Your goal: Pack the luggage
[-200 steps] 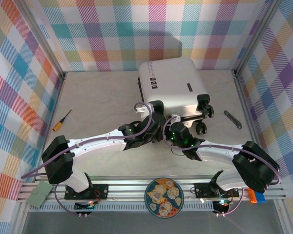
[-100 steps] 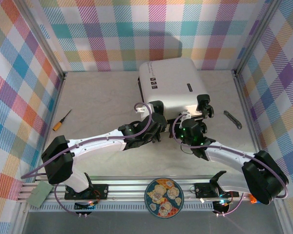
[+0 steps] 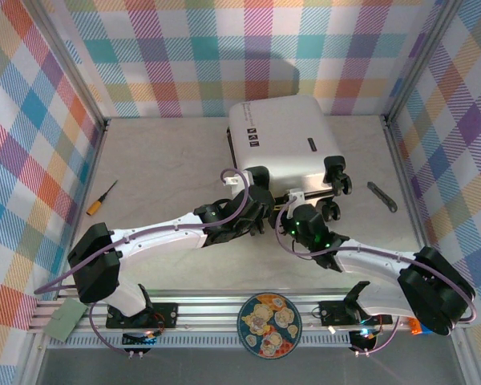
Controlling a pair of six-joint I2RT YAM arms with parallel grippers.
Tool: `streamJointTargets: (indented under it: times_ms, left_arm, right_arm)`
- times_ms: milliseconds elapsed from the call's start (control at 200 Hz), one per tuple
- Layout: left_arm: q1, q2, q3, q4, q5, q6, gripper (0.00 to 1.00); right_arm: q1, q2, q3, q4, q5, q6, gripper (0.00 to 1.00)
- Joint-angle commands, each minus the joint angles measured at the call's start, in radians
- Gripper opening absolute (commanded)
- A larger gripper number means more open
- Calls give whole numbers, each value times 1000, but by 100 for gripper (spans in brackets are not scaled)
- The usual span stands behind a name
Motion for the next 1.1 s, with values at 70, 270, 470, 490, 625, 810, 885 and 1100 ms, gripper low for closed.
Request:
streamJointTargets:
  times_ms: [70, 270, 470, 490, 625, 810, 885, 1100]
  left_arm:
    - [-13, 4, 43, 86, 104, 56, 11]
    - [-11, 10, 49, 83, 109, 57, 11]
    - [-8, 18, 52, 86, 119, 56, 10]
    - [-8, 18, 51, 86, 119, 56, 10]
    - [-8, 13, 48, 86, 120, 56, 10]
    - [-7, 10, 40, 93, 125, 52, 10]
    - [-8, 11, 40, 93, 128, 48, 10]
    - [-8, 13, 37, 97, 131, 46, 9]
  right_arm:
    - [42, -18, -14, 19, 112, 5, 28]
    - [67, 19, -9, 28, 131, 25, 29]
    - [101, 66, 1, 58, 140, 41, 33]
    - [104, 71, 3, 61, 139, 43, 33]
    - [119, 109, 23, 75, 148, 58, 38]
    - [129, 174, 71, 59, 250, 146, 40]
    - [129, 193, 92, 60, 259, 159, 40]
    - [129, 185, 132, 8, 342, 182, 25]
